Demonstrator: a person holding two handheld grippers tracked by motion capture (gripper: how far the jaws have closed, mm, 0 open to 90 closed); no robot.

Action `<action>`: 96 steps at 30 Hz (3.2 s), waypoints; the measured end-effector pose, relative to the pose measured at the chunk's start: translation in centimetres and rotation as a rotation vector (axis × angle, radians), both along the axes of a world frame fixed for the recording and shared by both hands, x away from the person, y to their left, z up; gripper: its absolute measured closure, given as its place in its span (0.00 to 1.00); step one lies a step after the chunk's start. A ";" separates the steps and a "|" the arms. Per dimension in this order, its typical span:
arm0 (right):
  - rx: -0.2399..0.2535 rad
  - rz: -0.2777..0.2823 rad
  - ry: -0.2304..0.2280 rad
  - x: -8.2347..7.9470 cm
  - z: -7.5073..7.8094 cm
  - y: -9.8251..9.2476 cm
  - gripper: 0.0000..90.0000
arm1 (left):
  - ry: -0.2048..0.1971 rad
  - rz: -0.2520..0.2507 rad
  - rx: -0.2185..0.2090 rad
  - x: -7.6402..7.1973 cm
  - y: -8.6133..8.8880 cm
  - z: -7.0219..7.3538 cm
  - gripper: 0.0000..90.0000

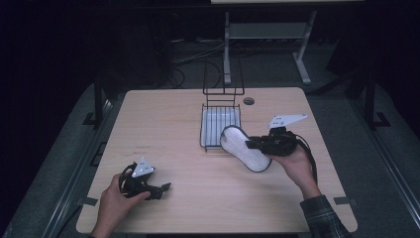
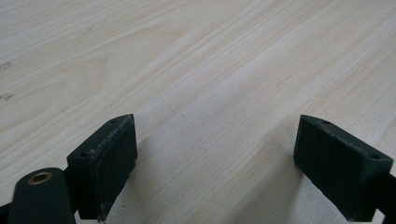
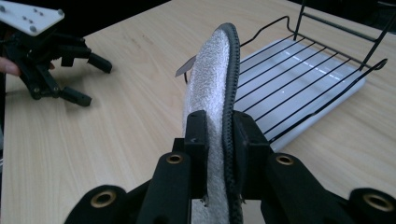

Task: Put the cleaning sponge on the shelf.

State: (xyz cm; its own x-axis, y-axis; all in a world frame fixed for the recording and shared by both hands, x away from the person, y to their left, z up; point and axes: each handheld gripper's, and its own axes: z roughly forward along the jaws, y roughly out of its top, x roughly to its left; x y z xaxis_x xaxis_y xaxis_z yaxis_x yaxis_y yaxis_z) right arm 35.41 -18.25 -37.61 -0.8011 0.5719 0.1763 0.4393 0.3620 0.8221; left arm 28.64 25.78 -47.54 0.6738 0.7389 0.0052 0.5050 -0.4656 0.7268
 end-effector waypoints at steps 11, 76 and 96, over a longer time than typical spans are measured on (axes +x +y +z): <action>0.037 -0.028 -0.001 2.5 0.3 0.5 0.86 | 0.000 -0.002 0.003 0.0 0.0 0.0 0.14; 0.057 -0.198 0.058 12.6 -3.1 5.1 0.75 | 0.002 -0.001 0.004 0.0 0.0 0.0 0.14; -0.013 -0.252 0.048 12.7 -3.5 4.9 0.46 | 0.002 -0.001 0.005 0.0 0.0 0.0 0.14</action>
